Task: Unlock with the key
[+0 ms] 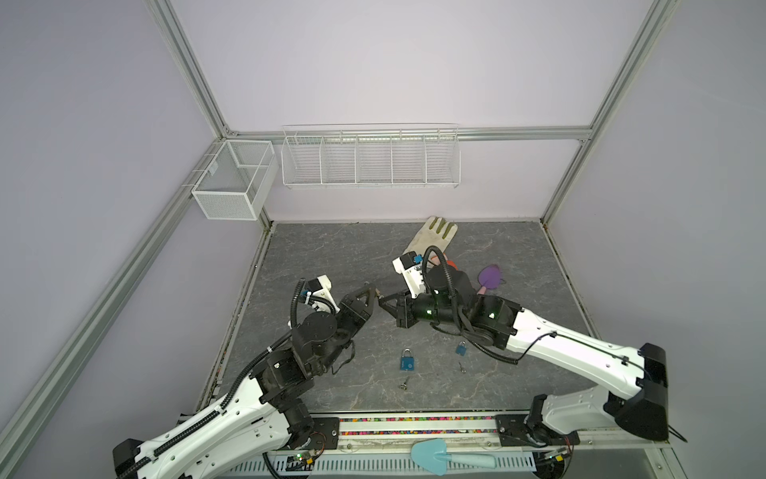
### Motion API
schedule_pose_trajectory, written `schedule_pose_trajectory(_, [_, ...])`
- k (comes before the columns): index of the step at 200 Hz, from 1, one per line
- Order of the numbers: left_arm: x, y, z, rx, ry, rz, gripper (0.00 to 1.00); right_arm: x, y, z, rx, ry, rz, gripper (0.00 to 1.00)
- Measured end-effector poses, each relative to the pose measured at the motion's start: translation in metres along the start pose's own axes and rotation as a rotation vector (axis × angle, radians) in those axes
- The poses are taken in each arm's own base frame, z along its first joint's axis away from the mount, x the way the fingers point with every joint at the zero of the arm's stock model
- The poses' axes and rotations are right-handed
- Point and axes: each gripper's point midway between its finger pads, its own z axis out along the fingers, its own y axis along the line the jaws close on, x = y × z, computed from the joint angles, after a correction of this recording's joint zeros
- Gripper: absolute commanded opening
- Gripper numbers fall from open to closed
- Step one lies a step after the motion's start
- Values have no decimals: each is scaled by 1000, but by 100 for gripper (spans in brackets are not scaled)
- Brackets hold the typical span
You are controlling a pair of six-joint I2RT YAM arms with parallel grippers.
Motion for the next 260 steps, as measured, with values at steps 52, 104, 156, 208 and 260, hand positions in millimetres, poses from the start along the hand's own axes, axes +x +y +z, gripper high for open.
schedule_pose_trajectory(52, [-2, -6, 1, 22, -8, -3, 0, -5, 4, -3, -45, -1, 63, 6])
schedule_pose_trajectory(104, [0, -6, 3, 26, 4, 5, 3, -4, -1, -5, 0, -8, 27, 6])
schedule_pose_trajectory(156, [2, -5, 5, -18, 32, 48, 14, -2, -10, -4, 79, -26, -76, 6])
schedule_pose_trajectory(208, [6, -1, 12, -65, 51, 57, 25, -1, -19, -6, 148, -32, -161, 6])
schedule_pose_trajectory(260, [9, -2, 14, -89, 74, 46, 37, -5, -31, -9, 230, -51, -213, 6])
